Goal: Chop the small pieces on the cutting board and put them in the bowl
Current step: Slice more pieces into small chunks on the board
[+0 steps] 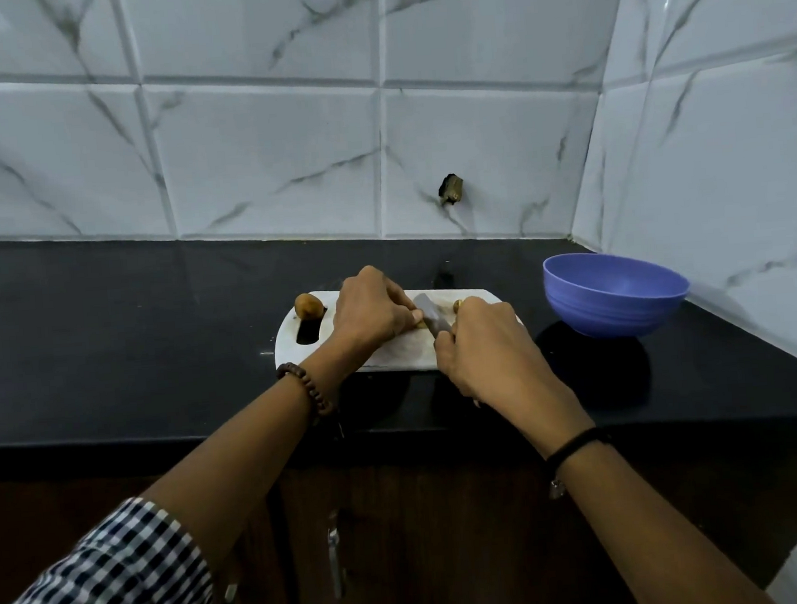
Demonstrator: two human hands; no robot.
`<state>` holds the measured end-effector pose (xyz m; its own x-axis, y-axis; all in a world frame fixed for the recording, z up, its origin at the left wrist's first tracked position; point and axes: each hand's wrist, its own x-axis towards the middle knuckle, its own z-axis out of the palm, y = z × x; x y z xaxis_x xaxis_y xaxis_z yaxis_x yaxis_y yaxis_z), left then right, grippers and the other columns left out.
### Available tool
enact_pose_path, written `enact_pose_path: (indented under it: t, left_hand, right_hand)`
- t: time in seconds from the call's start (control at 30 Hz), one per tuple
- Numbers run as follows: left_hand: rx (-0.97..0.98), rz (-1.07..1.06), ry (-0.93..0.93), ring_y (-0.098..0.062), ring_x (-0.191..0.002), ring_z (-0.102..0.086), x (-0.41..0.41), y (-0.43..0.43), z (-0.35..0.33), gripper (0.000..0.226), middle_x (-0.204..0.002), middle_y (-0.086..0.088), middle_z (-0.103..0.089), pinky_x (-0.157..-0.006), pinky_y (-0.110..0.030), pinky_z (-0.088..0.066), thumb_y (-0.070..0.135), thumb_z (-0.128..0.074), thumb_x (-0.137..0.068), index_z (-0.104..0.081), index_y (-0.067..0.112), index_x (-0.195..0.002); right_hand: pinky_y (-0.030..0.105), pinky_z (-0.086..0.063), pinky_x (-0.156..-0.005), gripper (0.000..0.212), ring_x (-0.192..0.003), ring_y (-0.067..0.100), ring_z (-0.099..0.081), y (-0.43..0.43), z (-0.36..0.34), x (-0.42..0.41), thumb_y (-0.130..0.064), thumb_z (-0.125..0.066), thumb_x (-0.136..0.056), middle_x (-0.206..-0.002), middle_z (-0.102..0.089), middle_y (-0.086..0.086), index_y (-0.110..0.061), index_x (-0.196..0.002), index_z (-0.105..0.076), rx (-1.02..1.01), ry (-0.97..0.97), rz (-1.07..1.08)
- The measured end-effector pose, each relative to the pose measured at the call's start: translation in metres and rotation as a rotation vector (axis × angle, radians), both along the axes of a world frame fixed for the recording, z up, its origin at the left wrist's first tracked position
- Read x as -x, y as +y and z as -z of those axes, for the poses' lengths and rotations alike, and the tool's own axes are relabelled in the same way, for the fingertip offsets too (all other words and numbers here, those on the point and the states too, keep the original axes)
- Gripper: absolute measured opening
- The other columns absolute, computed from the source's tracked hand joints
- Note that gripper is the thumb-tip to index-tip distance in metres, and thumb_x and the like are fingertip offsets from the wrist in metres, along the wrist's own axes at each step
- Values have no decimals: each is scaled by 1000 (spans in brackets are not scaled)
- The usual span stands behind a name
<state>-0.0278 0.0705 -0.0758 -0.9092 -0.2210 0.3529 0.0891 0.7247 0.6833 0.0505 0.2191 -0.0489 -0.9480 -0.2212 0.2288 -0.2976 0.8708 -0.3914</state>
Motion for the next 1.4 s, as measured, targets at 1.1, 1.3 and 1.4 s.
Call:
enact_pose_path:
  t: [1.1, 1.3, 1.4]
  left_hand:
    - [-102, -5, -56, -9, -69, -64, -20, -13, -10, 20, -98, -6, -74, -45, 1, -37, 6, -62, -92, -64, 8, -112]
    - [-75, -39, -49, -19, -81, -70, -22, -25, -11, 18, -94, -7, -73, -83, -41, -57, 4, -61, -85, -62, 17, -97]
    - [-42, -49, -31, -22, -79, -69, -27, -37, -16, 23, -104, -6, -69, -63, -34, -58, 4, -62, -86, -65, 10, -109]
  right_hand:
    - [38, -61, -66, 27, -68, 21, -67, 32, -6, -11, -38, -57, -94, -80, -63, 7, -19, -110, -68, -27, 124, 1]
    - [32, -51, -69, 29, -78, 24, -60, 5, 14, 0, -39, -53, -93, -108, -60, 9, -17, -106, -68, -83, 166, -70]
    - [30, -46, -67, 28, -86, 26, -60, 8, 16, 2, -36, -53, -95, -123, -57, 11, -16, -109, -67, -129, 169, -82]
